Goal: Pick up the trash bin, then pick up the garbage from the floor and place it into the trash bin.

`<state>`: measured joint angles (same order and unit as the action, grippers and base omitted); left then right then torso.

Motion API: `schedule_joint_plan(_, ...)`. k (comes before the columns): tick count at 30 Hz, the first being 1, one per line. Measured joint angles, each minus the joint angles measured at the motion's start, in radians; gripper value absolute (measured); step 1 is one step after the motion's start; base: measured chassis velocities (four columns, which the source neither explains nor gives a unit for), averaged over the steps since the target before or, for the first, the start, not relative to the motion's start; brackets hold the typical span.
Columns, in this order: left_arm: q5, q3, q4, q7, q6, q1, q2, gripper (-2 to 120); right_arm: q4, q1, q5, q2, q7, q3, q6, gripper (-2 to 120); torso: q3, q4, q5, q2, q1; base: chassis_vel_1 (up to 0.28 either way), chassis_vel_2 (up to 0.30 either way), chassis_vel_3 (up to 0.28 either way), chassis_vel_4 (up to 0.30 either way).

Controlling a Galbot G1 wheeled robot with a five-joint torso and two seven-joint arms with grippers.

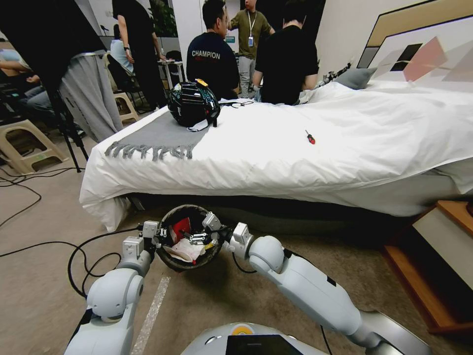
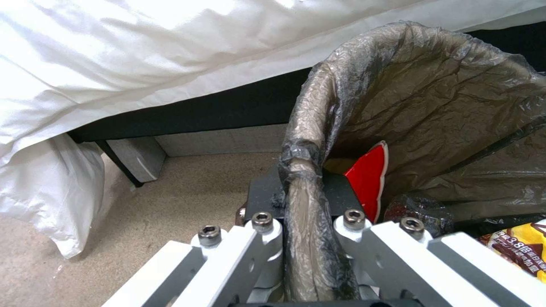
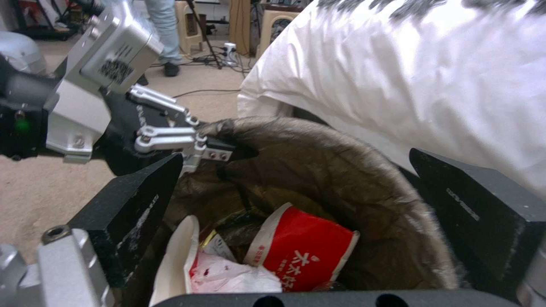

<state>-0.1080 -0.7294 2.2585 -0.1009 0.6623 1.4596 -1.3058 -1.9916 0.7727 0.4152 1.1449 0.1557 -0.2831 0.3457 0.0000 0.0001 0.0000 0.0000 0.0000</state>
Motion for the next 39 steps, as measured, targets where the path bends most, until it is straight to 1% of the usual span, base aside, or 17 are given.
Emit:
schedule_joint_plan(8, 0.0, -0.009, -0.002, 0.0, -0.003, 0.001, 0.0, 4, -0.11, 0.111, 0.025, -0.087, -0.025, 0.157, 0.002, 100, 0.0, -0.0004, 0.0002, 0.0, 0.0, 0.0, 0.0, 0.0, 0.0)
schedule_joint_plan(10, 0.0, -0.017, -0.001, 0.0, -0.005, 0.004, 0.0, 4, -0.15, 0.162, 0.037, -0.125, -0.086, 0.213, -0.026, 100, 0.0, -0.0004, 0.0001, 0.0, 0.0, 0.0, 0.0, 0.0, 0.0)
schedule_joint_plan(12, 0.0, -0.019, 0.0, 0.0, -0.005, 0.006, -0.001, 4, -0.157, 0.174, 0.041, -0.132, -0.102, 0.227, -0.034, 100, 0.0, -0.0004, 0.0001, 0.0, 0.0, 0.0, 0.0, 0.0, 0.0)
schedule_joint_plan(14, -0.001, -0.03, 0.008, 0.0, -0.007, 0.015, -0.006, 4, -0.181, 0.246, 0.047, -0.15, -0.154, 0.312, -0.085, 100, 0.0, 0.0003, 0.0002, 0.0, 0.0, 0.0, 0.0, 0.0, 0.0)
schedule_joint_plan(15, -0.001, -0.03, 0.008, 0.0, -0.007, 0.015, -0.006, 4, -0.181, 0.246, 0.047, -0.15, -0.154, 0.312, -0.085, 100, 0.0, 0.0003, 0.0002, 0.0, 0.0, 0.0, 0.0, 0.0, 0.0)
schedule_joint_plan(17, -0.003, -0.033, 0.013, 0.0, -0.007, 0.018, -0.007, 4, -0.187, 0.352, 0.017, -0.151, -0.17, 0.419, -0.152, 100, 0.0, 0.0001, 0.0003, 0.0, 0.0, 0.0, 0.0, 0.0, 0.0)
schedule_joint_plan(18, -0.003, -0.033, 0.013, 0.0, -0.007, 0.018, -0.007, 4, -0.187, 0.352, 0.017, -0.151, -0.17, 0.419, -0.152, 100, 0.0, 0.0001, 0.0003, 0.0, 0.0, 0.0, 0.0, 0.0, 0.0)
schedule_joint_plan(21, -0.003, -0.034, 0.016, 0.001, -0.007, 0.023, -0.009, 4, -0.187, 0.518, -0.062, -0.123, -0.171, 0.554, -0.234, 100, 0.0, -0.001, 0.0004, 0.0, 0.0, 0.0, 0.0, 0.0, 0.0)
schedule_joint_plan(22, -0.004, -0.034, 0.016, 0.0, -0.006, 0.024, -0.01, 4, -0.188, 0.561, -0.083, -0.11, -0.168, 0.59, -0.256, 100, 0.0, 0.0001, 0.0003, 0.0, 0.0, 0.0, 0.0, 0.0, 0.0)
schedule_joint_plan(23, -0.004, -0.034, 0.016, 0.0, -0.006, 0.024, -0.01, 4, -0.188, 0.561, -0.083, -0.11, -0.168, 0.59, -0.256, 100, 0.0, 0.0001, 0.0003, 0.0, 0.0, 0.0, 0.0, 0.0, 0.0)
schedule_joint_plan(24, -0.003, -0.034, 0.016, 0.001, -0.006, 0.026, -0.01, 4, -0.188, 0.613, -0.114, -0.085, -0.166, 0.636, -0.284, 100, 0.0, -0.0007, 0.0002, 0.0, 0.0, 0.0, 0.0, 0.0, 0.0)
schedule_joint_plan(25, -0.003, -0.034, 0.017, 0.001, -0.005, 0.027, -0.01, 4, -0.188, 0.656, -0.151, -0.055, -0.165, 0.669, -0.312, 100, 0.0, -0.0001, 0.0002, 0.0, 0.0, 0.0, 0.0, 0.0, 0.0)
schedule_joint_plan(26, -0.003, -0.034, 0.017, 0.001, -0.005, 0.027, -0.01, 4, -0.188, 0.656, -0.151, -0.055, -0.165, 0.669, -0.312, 100, 0.0, -0.0001, 0.0002, 0.0, 0.0, 0.0, 0.0, 0.0, 0.0)
schedule_joint_plan(29, -0.003, -0.037, 0.017, 0.0, -0.001, 0.029, -0.012, 4, -0.177, 0.738, -0.238, 0.039, -0.17, 0.718, -0.389, 100, 0.0, 0.0, -0.0002, 0.0, 0.0, 0.0, 0.0, 0.0, 0.0)
schedule_joint_plan(30, -0.003, -0.037, 0.017, 0.0, -0.001, 0.029, -0.012, 4, -0.177, 0.738, -0.238, 0.039, -0.17, 0.718, -0.389, 100, 0.0, 0.0, -0.0002, 0.0, 0.0, 0.0, 0.0, 0.0, 0.0)
schedule_joint_plan(33, -0.003, -0.043, 0.021, -0.001, 0.003, 0.032, -0.013, 4, -0.168, 0.803, -0.295, 0.128, -0.195, 0.74, -0.431, 100, 0.0, -0.0001, -0.0001, 0.0, 0.0, 0.0, 0.0, 0.0, 0.0)
schedule_joint_plan(39, -0.002, -0.045, 0.022, -0.005, 0.006, 0.033, -0.015, 4, -0.16, 0.883, -0.355, 0.195, -0.253, 0.757, -0.484, 100, 0.0, -0.0002, -0.0002, 0.0, 0.0, 0.0, 0.0, 0.0, 0.0)
